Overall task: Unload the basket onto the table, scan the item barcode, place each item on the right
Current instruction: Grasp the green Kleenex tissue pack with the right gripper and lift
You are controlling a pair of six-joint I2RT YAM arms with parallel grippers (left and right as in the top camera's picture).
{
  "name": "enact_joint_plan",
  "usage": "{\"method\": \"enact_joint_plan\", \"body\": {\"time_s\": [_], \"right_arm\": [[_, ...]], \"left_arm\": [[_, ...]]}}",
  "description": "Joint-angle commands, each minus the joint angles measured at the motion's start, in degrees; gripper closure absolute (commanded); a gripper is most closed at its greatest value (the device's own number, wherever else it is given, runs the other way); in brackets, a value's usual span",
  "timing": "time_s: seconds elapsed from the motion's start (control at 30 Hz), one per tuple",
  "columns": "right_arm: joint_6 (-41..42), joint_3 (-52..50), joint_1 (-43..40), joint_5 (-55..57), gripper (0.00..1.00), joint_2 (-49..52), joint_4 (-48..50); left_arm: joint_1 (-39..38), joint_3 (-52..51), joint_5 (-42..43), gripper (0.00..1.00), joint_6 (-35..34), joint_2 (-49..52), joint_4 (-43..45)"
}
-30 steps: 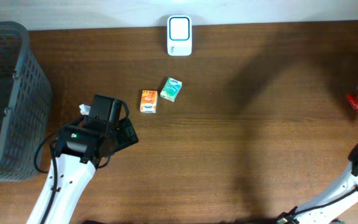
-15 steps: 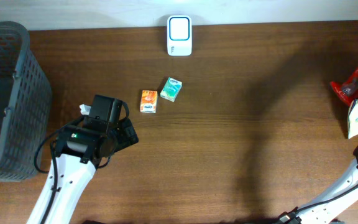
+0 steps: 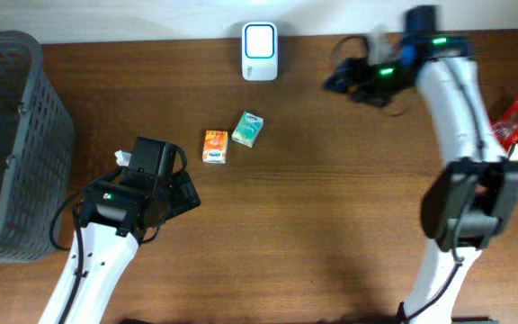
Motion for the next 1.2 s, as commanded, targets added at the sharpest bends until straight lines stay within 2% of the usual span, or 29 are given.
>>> {"method": "enact_joint_plan", "body": {"time_s": [0.0,0.1,0.17,0.3,0.4,0.5,0.57,0.7,0.73,0.77,0.8,0.83,0.9,0.97,1.03,1.17], "right_arm": [[15.8,-10.2,6.7,0.8,0.28,0.1,14.2],[26.4,-19.5,13.6,3.1,0.43,0.1,29.3],[32.4,-23.4,18.3,11.5,0.44,0.2,34.5],[34.0,-23.9,23.0,17.2,0.47,3.5,39.8],[36.4,-23.9,23.5,18.7,0.49,5.4,44.1],[36.2,-23.9,23.5,21.1,0.49,5.4,44.1],[36.2,-23.9,23.5,21.6,0.53,5.8,44.8],[36.2,-23.9,23.5,20.9,0.53,7.5,46.7],[36.2,-23.9,23.5,20.7,0.62,7.5,46.7],[36.2,-23.8,23.4,20.5,0.96,7.5,46.7],[36.0,-23.8,22.6,19.2,0.96,7.3,46.6],[36.0,-23.8,21.0,14.8,0.96,6.7,46.6],[36.0,-23.8,15.1,-2.3,0.96,4.8,47.1],[33.0,-23.8,9.1,-25.8,0.96,4.5,50.1],[19.2,-23.8,5.2,-49.5,0.96,4.5,53.8],[14.5,-23.9,6.1,-50.0,0.96,4.5,52.9]], "left_arm": [[0.1,0.3,-0.6,0.01,-0.8,-0.2,0.1],[0.1,0.3,-0.6,0.01,-0.8,-0.2,0.1],[0.1,0.3,-0.6,0.01,-0.8,-0.2,0.1],[0.1,0.3,-0.6,0.01,-0.8,-0.2,0.1],[0.1,0.3,-0.6,0.01,-0.8,-0.2,0.1],[0.1,0.3,-0.6,0.01,-0.8,-0.2,0.1],[0.1,0.3,-0.6,0.01,-0.8,-0.2,0.1],[0.1,0.3,-0.6,0.01,-0.8,-0.2,0.1],[0.1,0.3,-0.6,0.01,-0.8,-0.2,0.1],[0.1,0.3,-0.6,0.01,-0.8,-0.2,0.1],[0.1,0.3,-0.6,0.01,-0.8,-0.2,0.1],[0.1,0.3,-0.6,0.01,-0.8,-0.2,0.1],[0.1,0.3,-0.6,0.01,-0.8,-0.2,0.1],[0.1,0.3,-0.6,0.01,-0.8,-0.2,0.1],[0.1,0.3,-0.6,0.01,-0.8,-0.2,0.1],[0.1,0.3,-0.6,0.01,-0.8,-0.2,0.1]]}}
